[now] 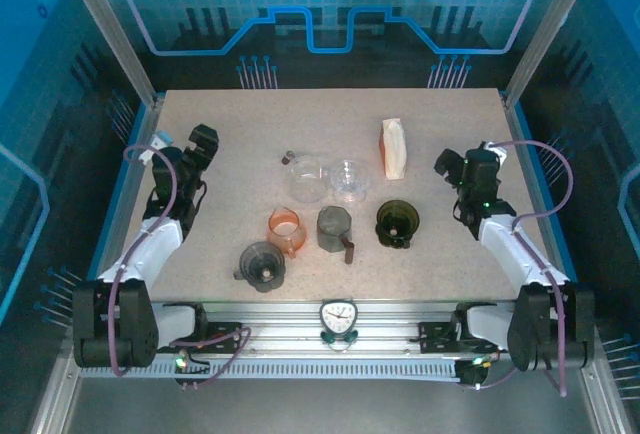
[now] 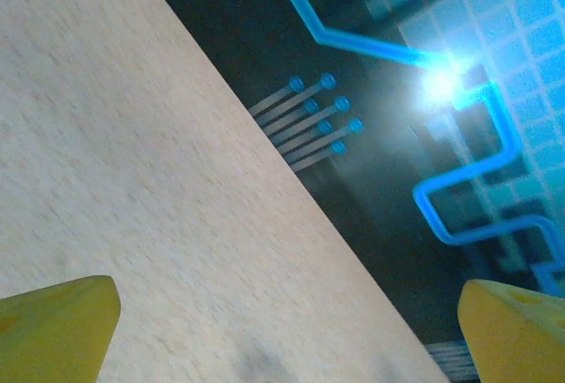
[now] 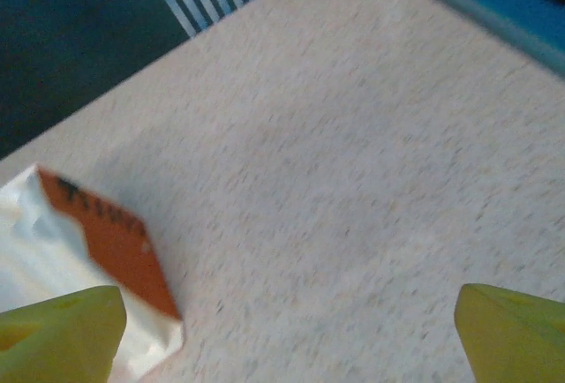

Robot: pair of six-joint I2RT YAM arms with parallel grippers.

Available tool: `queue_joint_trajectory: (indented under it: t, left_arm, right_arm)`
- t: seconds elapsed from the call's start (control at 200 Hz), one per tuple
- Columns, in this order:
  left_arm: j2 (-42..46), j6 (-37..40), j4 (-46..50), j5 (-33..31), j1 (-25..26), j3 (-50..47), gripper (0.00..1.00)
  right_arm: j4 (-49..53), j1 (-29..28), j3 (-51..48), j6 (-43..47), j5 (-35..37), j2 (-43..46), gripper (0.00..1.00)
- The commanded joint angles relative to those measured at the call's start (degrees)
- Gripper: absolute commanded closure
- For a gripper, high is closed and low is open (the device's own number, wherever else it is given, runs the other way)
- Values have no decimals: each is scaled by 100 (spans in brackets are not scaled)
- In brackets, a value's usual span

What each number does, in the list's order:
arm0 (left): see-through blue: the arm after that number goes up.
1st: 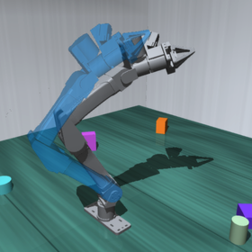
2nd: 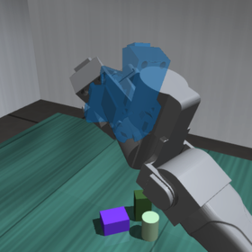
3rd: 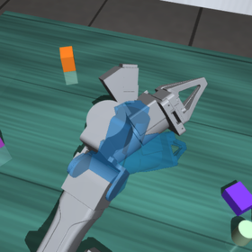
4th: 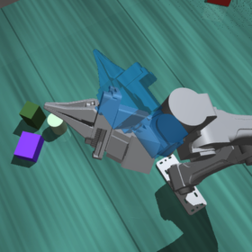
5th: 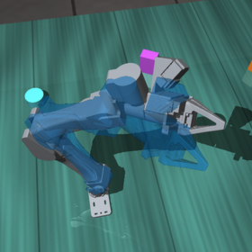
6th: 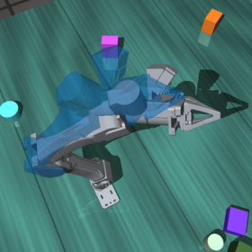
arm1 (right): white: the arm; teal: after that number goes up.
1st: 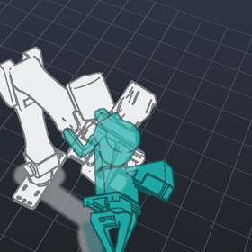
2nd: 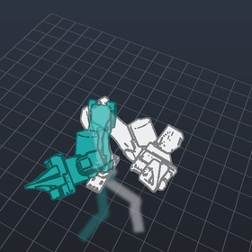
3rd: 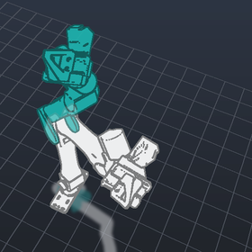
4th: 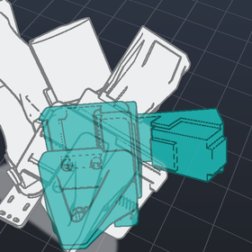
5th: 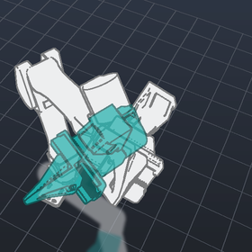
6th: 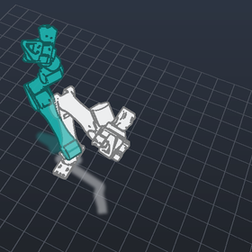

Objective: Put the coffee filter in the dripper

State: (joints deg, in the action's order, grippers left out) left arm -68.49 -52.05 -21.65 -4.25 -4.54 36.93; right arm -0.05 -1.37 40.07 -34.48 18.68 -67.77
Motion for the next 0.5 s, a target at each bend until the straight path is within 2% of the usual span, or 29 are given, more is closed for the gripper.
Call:
queue_joint_trajectory:
  t: [0.0, 0.135, 0.24, 0.275, 0.35, 0.42, 0.495]
  left_arm:
    - [332, -686, 224, 1156, 29, 263, 1]
    - [625, -169, 1597, 1670, 374, 708, 5]
    - [922, -3, 2231, 2184, 666, 673, 16]
    - [1065, 0, 2310, 2281, 795, 568, 17]
    - [1468, 76, 2490, 2172, 1171, 324, 16]
    - [1797, 257, 2805, 1909, 1585, 141, 10]
    - [1981, 344, 3094, 1754, 1954, -22, 8]
  right_arm:
    - [839, -470, 419, 277, -830, 300, 1]
    - [1229, -1350, 558, 646, -1150, 506, 0]
    - [1694, -2059, 912, 1007, -1354, 359, 0]
    - [1797, -2277, 997, 1157, -1515, 263, 0]
    - [2019, -2718, 1263, 1370, -1694, 9, 2]
    - [2145, -3028, 1331, 1456, -1764, -237, 8]
    - [2152, -3278, 1325, 1470, -1822, -524, 16]
